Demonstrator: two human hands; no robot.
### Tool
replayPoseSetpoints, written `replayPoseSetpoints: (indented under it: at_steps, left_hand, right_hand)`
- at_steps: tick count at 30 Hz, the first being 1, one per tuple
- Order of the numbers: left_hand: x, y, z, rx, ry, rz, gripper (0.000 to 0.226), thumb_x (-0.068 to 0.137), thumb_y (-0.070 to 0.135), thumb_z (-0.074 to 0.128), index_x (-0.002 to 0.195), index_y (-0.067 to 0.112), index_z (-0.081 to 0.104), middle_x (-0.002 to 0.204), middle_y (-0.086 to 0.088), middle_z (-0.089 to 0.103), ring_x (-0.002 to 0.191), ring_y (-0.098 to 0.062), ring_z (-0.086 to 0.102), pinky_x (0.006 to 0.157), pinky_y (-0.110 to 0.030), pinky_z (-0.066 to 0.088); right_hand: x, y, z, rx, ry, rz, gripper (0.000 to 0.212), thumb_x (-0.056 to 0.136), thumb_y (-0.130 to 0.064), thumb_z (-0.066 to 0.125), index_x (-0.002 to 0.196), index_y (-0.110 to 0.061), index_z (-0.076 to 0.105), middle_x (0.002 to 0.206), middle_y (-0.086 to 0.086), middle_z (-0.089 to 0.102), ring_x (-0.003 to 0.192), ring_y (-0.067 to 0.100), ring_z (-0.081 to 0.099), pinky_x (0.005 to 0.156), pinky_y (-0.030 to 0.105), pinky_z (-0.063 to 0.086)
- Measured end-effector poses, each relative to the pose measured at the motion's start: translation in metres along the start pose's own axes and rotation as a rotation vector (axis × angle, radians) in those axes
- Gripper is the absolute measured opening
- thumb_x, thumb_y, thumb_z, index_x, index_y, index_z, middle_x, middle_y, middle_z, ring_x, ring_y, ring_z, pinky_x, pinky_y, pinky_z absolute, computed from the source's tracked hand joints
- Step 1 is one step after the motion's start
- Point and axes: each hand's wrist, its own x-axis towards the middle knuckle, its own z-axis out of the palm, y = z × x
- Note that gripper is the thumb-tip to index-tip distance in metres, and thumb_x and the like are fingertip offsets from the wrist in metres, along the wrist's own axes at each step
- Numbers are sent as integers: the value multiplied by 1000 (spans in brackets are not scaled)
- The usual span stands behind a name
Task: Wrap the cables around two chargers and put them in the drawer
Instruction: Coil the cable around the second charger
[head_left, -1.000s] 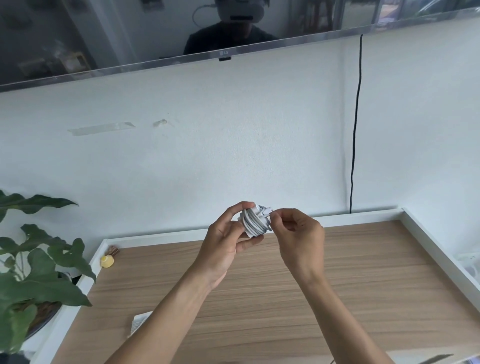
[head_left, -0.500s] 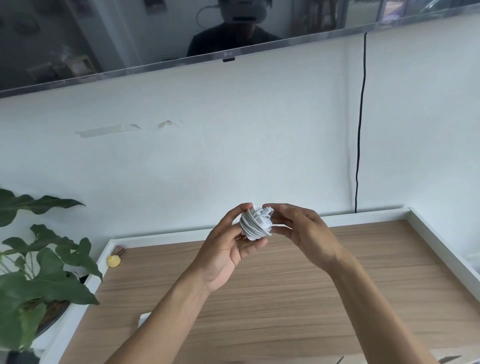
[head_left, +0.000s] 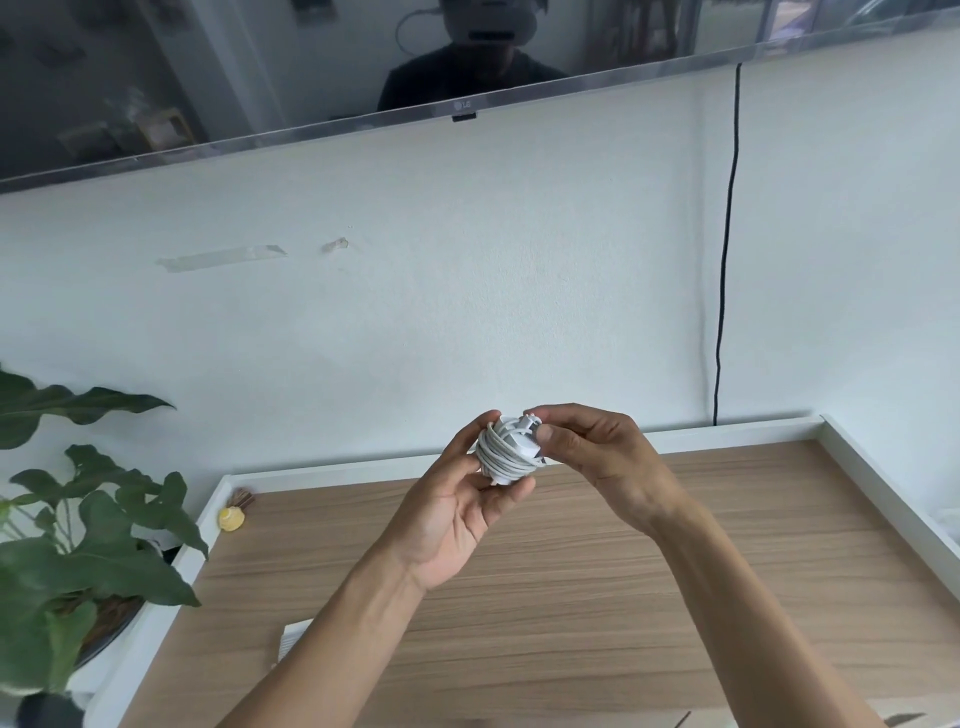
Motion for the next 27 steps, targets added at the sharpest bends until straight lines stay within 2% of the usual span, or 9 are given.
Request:
replayPoseSetpoints:
  at_steps: [4,7,13,16,20,27]
  left_hand:
    - [-2,0,0,-50,-9,-7,39,82,1,59,115,19,66,119,-13,66,89,-21,71,73,-28,60]
    - [-2,0,-2,-62,-3,-9,39,82,0,57,115,18,67,125,-14,63,89,-21,69,72,-28,60]
    - [-1,-3,-8,-63,-9,-30,49,81,4,56,127,19,61,121,-14,65,90,-22,68,75,-28,59]
    - [0,-2,-7,-74,-3,-36,45,79,4,57,121,19,65,119,-15,66,89,-22,68,74,-28,60]
    - [2,-4,-7,-74,12,-26,42,80,3,56,117,19,66,121,-16,64,89,-22,70,73,-28,60]
    - [4,-3,-6,-38,47,-21,44,81,3,52,122,18,61,117,-17,65,86,-21,70,72,-27,60]
  right_hand:
    - [-1,1,3,-34,45,-55,23,81,-17,68,99,-4,72,100,12,74,94,18,68,91,32,52]
    - [-1,2,6,-46,78,-85,17,86,-9,65,98,1,70,95,9,74,88,14,68,82,23,52]
    - [1,10,14,-97,163,-135,13,90,-5,61,96,2,69,90,7,73,85,10,65,80,17,50]
    - [2,12,17,-100,166,-136,11,92,-3,58,97,1,67,89,6,70,84,12,61,78,18,49]
    - [4,14,16,-89,147,-93,10,93,-9,58,94,-7,68,87,4,68,86,16,59,85,32,46]
    - [5,5,12,-142,123,-69,13,91,-16,62,91,-5,69,90,10,71,86,14,64,84,28,50]
